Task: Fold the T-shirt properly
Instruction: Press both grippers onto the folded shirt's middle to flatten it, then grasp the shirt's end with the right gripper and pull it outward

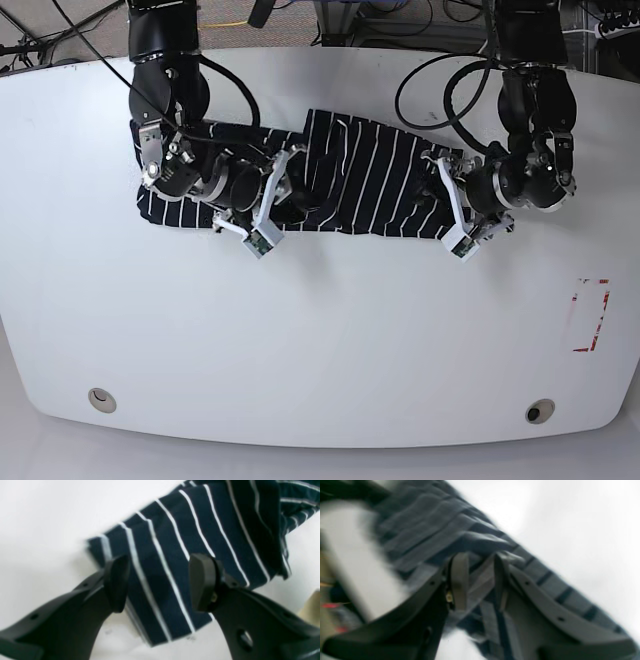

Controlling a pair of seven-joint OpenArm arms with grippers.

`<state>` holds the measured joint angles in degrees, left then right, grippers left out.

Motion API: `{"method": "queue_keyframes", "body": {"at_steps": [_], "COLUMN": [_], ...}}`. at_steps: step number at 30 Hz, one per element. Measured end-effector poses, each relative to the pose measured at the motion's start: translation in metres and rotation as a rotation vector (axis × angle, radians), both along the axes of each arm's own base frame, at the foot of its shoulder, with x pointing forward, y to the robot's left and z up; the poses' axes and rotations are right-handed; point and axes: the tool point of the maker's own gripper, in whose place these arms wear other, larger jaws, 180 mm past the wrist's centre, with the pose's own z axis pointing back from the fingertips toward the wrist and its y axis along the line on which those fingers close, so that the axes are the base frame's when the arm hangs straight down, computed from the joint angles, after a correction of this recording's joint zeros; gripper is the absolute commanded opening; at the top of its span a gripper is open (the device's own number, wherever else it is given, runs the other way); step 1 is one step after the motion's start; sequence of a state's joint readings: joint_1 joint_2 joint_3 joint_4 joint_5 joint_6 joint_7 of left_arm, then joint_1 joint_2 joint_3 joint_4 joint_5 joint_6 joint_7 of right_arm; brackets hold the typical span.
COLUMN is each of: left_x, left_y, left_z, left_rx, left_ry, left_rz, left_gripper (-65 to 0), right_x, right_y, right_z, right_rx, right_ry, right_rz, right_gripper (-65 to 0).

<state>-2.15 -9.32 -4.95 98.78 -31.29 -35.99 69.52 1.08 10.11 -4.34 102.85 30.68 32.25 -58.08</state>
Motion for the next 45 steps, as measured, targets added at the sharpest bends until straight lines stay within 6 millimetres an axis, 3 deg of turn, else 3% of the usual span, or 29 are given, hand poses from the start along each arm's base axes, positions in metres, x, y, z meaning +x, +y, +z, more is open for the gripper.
{"method": "queue_keyframes", "body": {"at_steps": [3, 6, 13, 16, 20, 23, 29, 34, 39, 45], "left_x": [0.004, 0.016, 0.008, 0.015, 0.012, 0.013, 0.016, 0.016, 0.017, 0.017], "left_y": [0.002, -0.001, -0.028, -0.027, -0.026, -0.028, -0.029, -0.029, -0.029, -0.029], "left_z": [-0.015, -0.015, -0.034, -0.032, -0.045, -0.050, -0.055, -0.055, -0.055, -0.055], "left_rx": [-0.009, -0.066, -0.113, -0.099, -0.075, -0.109, -0.163, -0.170, -0.171, -0.171], "left_ry": [0.050, 0.016, 0.072, 0.064, 0.089, 0.090, 0.088, 0.089, 0.089, 0.089], "left_rz": [0.023, 0.044, 0.007, 0.016, 0.018, 0.034, 0.059, 0.060, 0.060, 0.060], "left_gripper": [-29.9, -29.9, -29.9, -29.9, -29.9, -29.9, -29.9, -29.9, -29.9, -29.9], "right_x": [-0.009, -0.010, -0.032, -0.034, -0.033, -0.033, -0.042, -0.048, -0.045, -0.036], "right_y": [0.023, 0.043, 0.112, 0.123, 0.126, 0.119, 0.075, 0.050, 0.018, -0.015], "right_z": [0.011, 0.018, 0.019, 0.006, -0.012, -0.019, -0.054, -0.067, -0.072, -0.054], "right_rx": [0.127, 0.201, 0.230, 0.116, 0.037, 0.031, -0.076, -0.121, -0.142, -0.187], "right_ry": [0.018, 0.028, 0.051, 0.036, 0.032, 0.038, 0.088, 0.107, 0.122, 0.049], "right_rz": [0.040, 0.037, 0.177, 0.229, 0.232, 0.228, 0.217, 0.208, 0.133, 0.100], "right_gripper": [-47.7, -47.7, -47.7, -47.7, -47.7, -47.7, -47.7, -47.7, -47.7, -47.7]}}
